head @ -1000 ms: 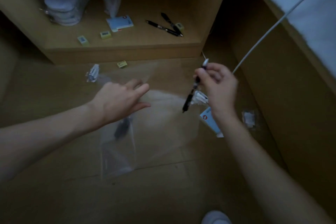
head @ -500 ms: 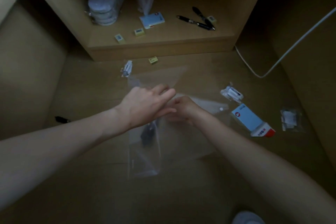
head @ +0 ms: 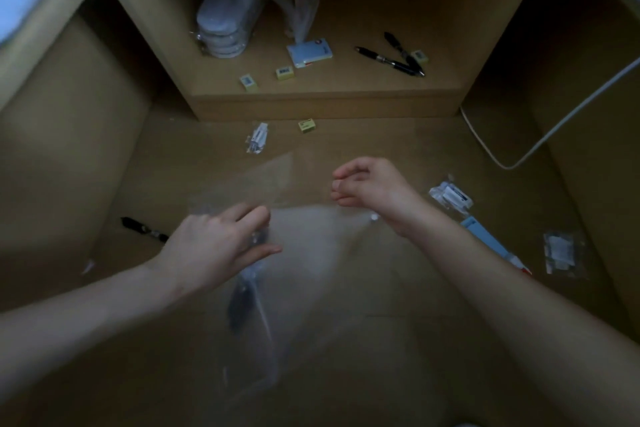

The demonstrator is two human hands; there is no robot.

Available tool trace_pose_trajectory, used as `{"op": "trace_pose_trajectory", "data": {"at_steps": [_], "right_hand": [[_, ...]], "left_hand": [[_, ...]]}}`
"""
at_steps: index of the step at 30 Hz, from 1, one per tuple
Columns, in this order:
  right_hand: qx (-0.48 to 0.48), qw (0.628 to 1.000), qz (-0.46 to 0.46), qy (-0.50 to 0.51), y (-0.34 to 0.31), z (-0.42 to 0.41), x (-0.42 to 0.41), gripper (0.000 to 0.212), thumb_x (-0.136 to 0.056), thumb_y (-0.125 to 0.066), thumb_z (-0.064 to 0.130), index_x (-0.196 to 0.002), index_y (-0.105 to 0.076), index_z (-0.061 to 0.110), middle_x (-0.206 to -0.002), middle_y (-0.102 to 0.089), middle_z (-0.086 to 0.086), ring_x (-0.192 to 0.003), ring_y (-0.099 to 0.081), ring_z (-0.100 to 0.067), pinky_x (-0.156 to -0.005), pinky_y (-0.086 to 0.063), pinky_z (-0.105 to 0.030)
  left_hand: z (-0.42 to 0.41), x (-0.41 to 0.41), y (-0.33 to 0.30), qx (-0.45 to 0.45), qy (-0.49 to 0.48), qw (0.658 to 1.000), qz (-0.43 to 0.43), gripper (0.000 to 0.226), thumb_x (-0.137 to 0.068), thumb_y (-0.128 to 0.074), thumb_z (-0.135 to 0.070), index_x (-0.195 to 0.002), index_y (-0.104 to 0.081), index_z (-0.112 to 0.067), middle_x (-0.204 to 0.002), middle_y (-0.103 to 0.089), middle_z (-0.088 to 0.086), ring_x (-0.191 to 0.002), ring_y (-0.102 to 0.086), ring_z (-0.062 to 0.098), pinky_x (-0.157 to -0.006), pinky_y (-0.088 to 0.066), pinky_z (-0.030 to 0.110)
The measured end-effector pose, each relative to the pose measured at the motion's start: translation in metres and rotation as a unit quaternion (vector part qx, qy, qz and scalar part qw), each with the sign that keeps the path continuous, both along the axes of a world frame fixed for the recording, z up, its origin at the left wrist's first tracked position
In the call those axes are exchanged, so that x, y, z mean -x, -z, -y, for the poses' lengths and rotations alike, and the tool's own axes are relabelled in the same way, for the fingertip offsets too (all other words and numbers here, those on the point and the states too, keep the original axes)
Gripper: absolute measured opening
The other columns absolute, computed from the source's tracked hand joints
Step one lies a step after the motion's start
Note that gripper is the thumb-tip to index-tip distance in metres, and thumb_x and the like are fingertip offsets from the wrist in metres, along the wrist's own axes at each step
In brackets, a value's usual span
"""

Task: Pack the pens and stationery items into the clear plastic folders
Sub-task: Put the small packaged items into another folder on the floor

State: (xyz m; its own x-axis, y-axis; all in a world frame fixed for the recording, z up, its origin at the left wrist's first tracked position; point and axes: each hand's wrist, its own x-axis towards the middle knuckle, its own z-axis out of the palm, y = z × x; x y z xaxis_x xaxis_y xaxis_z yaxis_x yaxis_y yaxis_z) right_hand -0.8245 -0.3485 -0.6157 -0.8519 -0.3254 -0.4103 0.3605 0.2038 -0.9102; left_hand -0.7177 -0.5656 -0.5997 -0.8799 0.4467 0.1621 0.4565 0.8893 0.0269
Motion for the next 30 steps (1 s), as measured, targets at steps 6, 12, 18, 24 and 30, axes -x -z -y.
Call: {"op": "trace_pose_trajectory", "data": {"at_steps": [6, 12, 18, 24, 30], "right_hand": [[-0.033, 0.997, -0.034, -0.064, -0.021, 0.037, 0.006, 0.011, -0.088, -0.058, -0.008, -0.087, -0.055, 0.004, -0.07, -0.056, -0.009, -0.064, -0.058, -0.015, -0.054, -0.05, -0.014], [-0.046, 0.978, -0.115, -0.166, -0.033, 0.113, 0.011, 0.012, -0.088, -0.059, -0.005, -0.087, -0.057, 0.007, -0.073, -0.058, -0.006, -0.068, -0.061, -0.016, -0.066, -0.055, -0.024], [-0.144, 0.876, -0.299, -0.349, -0.015, 0.204, -0.004, 0.024, -0.087, -0.061, 0.004, -0.11, -0.065, 0.008, -0.104, -0.067, -0.007, -0.096, -0.062, -0.016, -0.083, -0.045, -0.02], [-0.203, 0.773, -0.313, -0.513, 0.015, 0.278, -0.024, 0.033, -0.09, -0.051, 0.002, -0.12, -0.063, 0.007, -0.119, -0.065, -0.013, -0.111, -0.059, -0.026, -0.076, -0.039, -0.018], [-0.204, 0.744, -0.289, -0.567, 0.05, 0.32, -0.023, 0.039, -0.084, -0.058, -0.002, -0.122, -0.062, 0.007, -0.118, -0.064, -0.013, -0.11, -0.058, -0.025, -0.065, -0.034, -0.016]], "left_hand": [[0.018, -0.049, -0.003, -0.027, -0.085, 0.996, -0.014, 0.039, -0.091, -0.031, -0.06, -0.087, -0.04, -0.022, -0.075, -0.056, -0.001, -0.039, -0.053, 0.017, -0.028, -0.041, 0.026], [0.031, -0.085, 0.002, -0.041, -0.128, 0.991, -0.001, 0.04, -0.093, -0.029, -0.061, -0.089, -0.04, -0.023, -0.08, -0.06, 0.0, -0.043, -0.056, 0.017, -0.03, -0.043, 0.026], [0.045, -0.11, 0.006, -0.036, -0.158, 0.986, 0.023, 0.037, -0.089, -0.037, -0.059, -0.094, -0.046, -0.024, -0.091, -0.065, -0.002, -0.058, -0.065, 0.015, -0.035, -0.046, 0.025], [0.044, -0.109, 0.008, -0.036, -0.172, 0.984, 0.021, 0.032, -0.085, -0.037, -0.057, -0.094, -0.042, -0.027, -0.095, -0.067, -0.004, -0.061, -0.065, 0.013, -0.037, -0.043, 0.021], [0.041, -0.107, 0.019, -0.04, -0.204, 0.978, 0.029, 0.036, -0.08, -0.035, -0.058, -0.096, -0.041, -0.027, -0.096, -0.069, -0.007, -0.063, -0.066, 0.011, -0.037, -0.041, 0.017]]}}
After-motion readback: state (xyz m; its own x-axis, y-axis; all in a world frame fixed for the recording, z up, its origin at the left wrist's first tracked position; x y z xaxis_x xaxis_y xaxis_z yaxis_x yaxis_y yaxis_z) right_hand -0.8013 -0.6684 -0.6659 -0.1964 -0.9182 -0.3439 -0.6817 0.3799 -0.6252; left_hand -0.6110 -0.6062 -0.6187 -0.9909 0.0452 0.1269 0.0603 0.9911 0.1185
